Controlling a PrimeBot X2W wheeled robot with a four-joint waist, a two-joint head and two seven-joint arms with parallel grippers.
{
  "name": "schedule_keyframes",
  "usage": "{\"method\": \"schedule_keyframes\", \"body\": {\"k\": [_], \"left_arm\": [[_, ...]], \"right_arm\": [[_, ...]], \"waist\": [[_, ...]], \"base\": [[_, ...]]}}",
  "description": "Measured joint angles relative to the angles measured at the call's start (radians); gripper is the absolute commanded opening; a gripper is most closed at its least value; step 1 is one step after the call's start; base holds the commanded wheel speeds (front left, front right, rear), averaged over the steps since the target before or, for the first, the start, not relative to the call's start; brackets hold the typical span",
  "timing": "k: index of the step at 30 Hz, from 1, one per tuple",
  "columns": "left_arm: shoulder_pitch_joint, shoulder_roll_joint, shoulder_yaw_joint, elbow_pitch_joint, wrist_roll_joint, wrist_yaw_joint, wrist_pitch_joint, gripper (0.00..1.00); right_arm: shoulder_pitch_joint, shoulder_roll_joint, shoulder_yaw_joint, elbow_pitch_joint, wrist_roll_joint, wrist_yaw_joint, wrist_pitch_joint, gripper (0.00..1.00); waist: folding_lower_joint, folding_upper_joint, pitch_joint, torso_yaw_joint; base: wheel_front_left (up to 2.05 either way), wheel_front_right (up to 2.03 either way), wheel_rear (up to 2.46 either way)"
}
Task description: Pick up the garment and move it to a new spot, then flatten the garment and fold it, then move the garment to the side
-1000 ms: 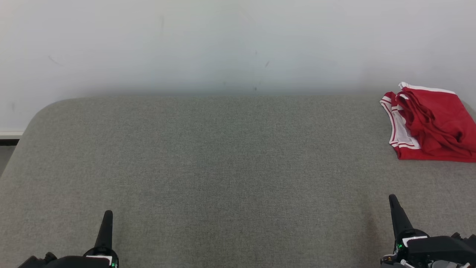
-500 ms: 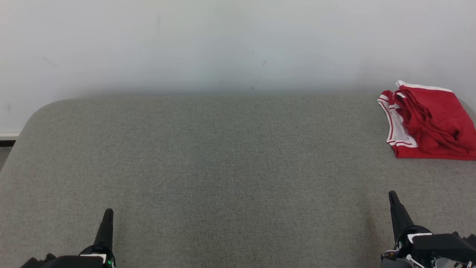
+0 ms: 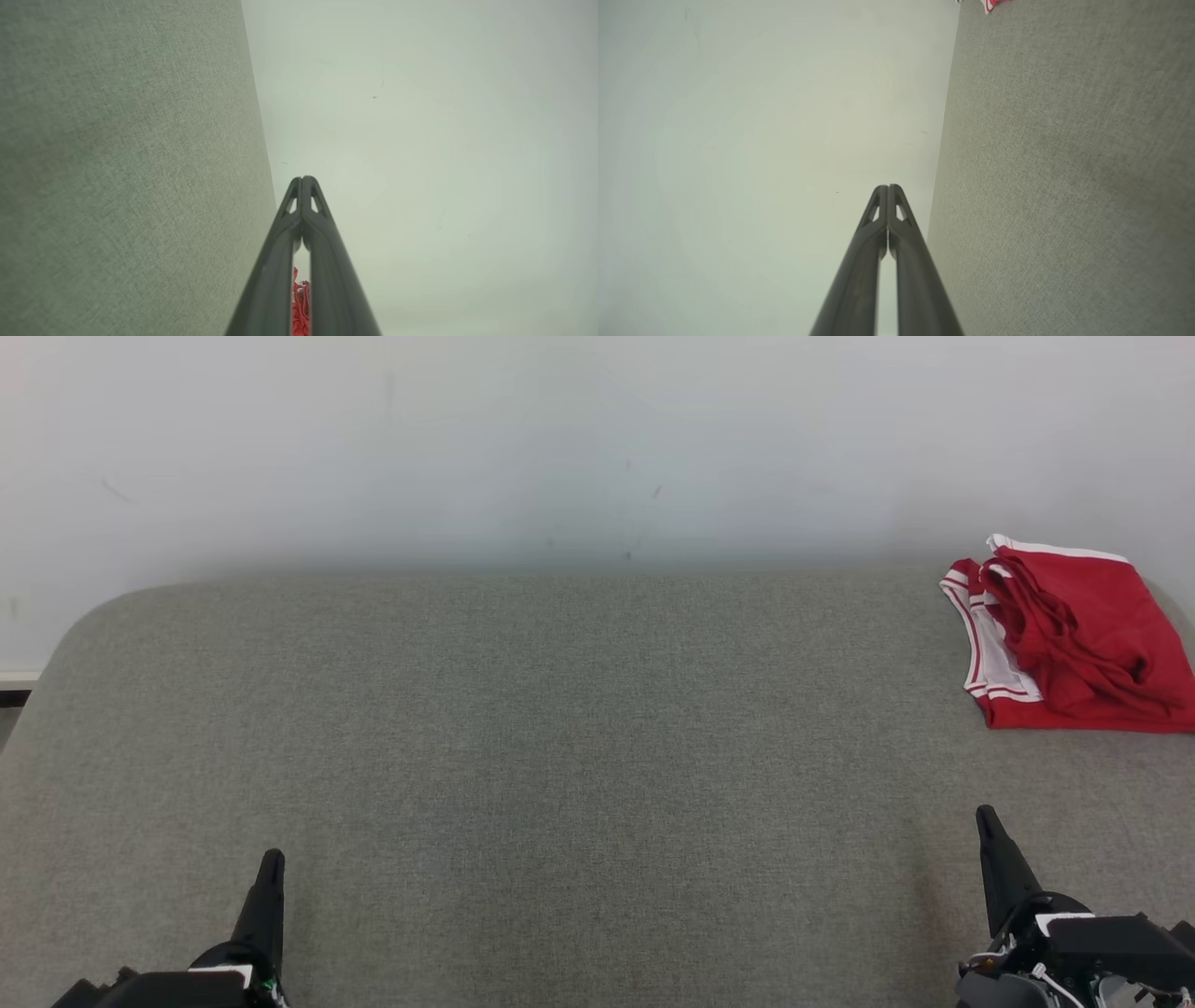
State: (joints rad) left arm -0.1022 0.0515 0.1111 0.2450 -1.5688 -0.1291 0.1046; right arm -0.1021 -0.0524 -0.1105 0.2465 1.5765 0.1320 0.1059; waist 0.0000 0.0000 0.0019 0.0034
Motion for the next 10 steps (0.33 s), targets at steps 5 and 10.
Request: {"method": "schedule_keyframes", "body": {"k": [5, 10], "left_arm": [[-0.002, 0.000, 0.002, 0.000, -0.037, 0.000, 0.010, 0.00], [-0.002, 0.000, 0.002, 0.000, -0.041, 0.000, 0.012, 0.00]], "right_arm": [[-0.002, 0.001, -0.003, 0.000, 0.030, 0.000, 0.008, 0.00], [-0.003, 0.001, -0.003, 0.000, 0.036, 0.000, 0.008, 0.00]], "waist": [[0.0000, 0.0001, 0.001, -0.003], [0.0000, 0.0000, 0.001, -0.003]], "base": [[0.00, 0.00, 0.00], [0.00, 0.00, 0.00]]}}
